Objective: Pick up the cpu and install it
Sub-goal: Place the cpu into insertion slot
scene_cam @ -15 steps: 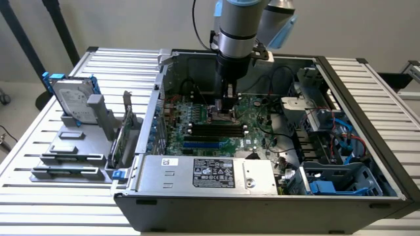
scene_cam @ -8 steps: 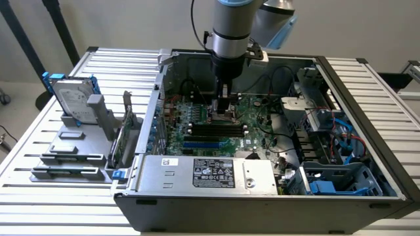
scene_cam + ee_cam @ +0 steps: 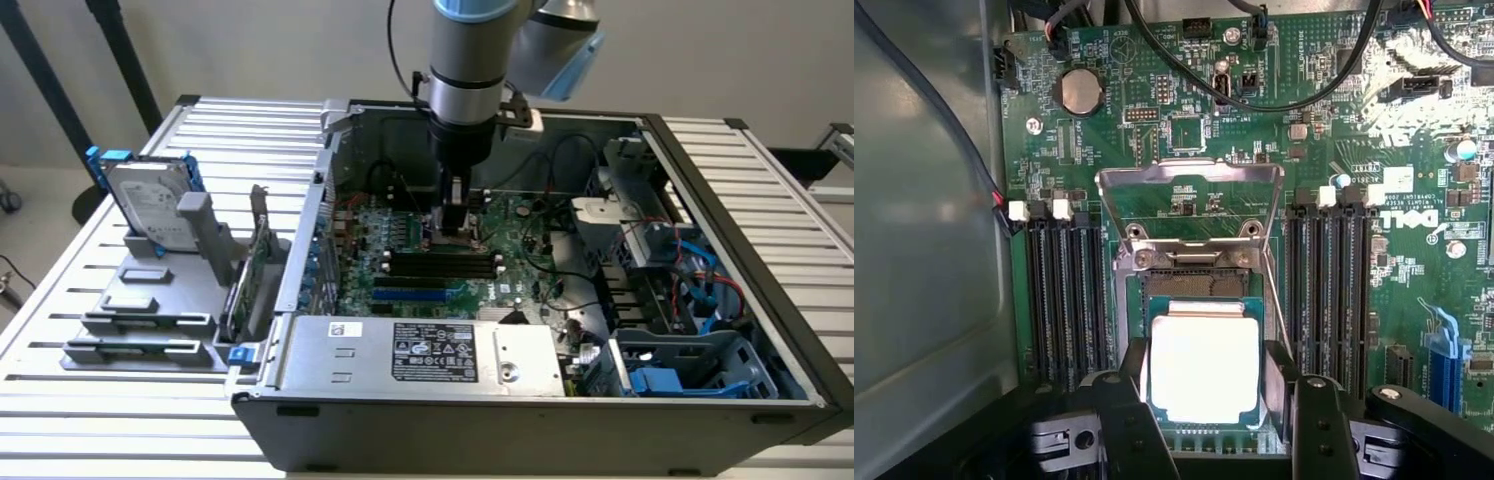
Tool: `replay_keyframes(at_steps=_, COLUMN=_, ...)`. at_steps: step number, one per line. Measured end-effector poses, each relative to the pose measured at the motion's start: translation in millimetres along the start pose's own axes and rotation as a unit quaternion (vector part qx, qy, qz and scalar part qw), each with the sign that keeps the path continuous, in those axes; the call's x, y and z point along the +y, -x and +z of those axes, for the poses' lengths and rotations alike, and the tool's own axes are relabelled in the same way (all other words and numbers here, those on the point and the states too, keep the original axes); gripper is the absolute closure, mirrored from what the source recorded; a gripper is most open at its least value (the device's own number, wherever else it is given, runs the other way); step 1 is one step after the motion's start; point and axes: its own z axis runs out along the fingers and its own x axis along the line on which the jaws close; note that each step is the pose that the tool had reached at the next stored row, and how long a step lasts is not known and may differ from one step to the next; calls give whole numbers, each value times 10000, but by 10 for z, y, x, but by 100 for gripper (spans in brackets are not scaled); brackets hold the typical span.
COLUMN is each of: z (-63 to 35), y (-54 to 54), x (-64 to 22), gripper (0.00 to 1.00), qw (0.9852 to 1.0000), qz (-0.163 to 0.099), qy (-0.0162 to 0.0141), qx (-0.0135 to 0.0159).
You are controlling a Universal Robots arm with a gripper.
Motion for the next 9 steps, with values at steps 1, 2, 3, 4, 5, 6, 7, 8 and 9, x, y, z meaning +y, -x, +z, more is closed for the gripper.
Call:
replay_keyframes(at_steps=1, z=10, y=1, x=0, gripper=46, qw=10000, qz=-1, qy=11, qx=1)
replay_keyframes(at_steps=2, z=19, y=1, x=0, gripper=46, qw=10000, qz=-1, qy=20, qx=1)
replay_keyframes(at_steps=3, z=26, y=1, x=0, gripper=46, qw=10000, qz=-2, qy=25, qx=2)
replay_keyframes(at_steps=4, z=30, y=1, x=-1, gripper=46, qw=10000, qz=-2, qy=27, qx=2)
replay_keyframes(at_steps=5, z=35, y=1, x=-2, gripper=46, qw=10000, qz=-2, qy=29, qx=2)
replay_keyframes(at_steps=6, z=39, y=1, x=-3, gripper=46, qw=10000, qz=-2, qy=29, qx=1)
replay_keyframes(at_steps=7, z=42, y=2, x=-4, gripper=46, qw=10000, qz=-2, qy=30, qx=1)
replay_keyframes(at_steps=8, z=45, y=2, x=-5, gripper=46, qw=10000, qz=-4, qy=30, qx=1)
replay_keyframes(at_steps=9, z=49, y=1, x=-6, gripper=46, qw=10000, qz=-7, qy=33, qx=2)
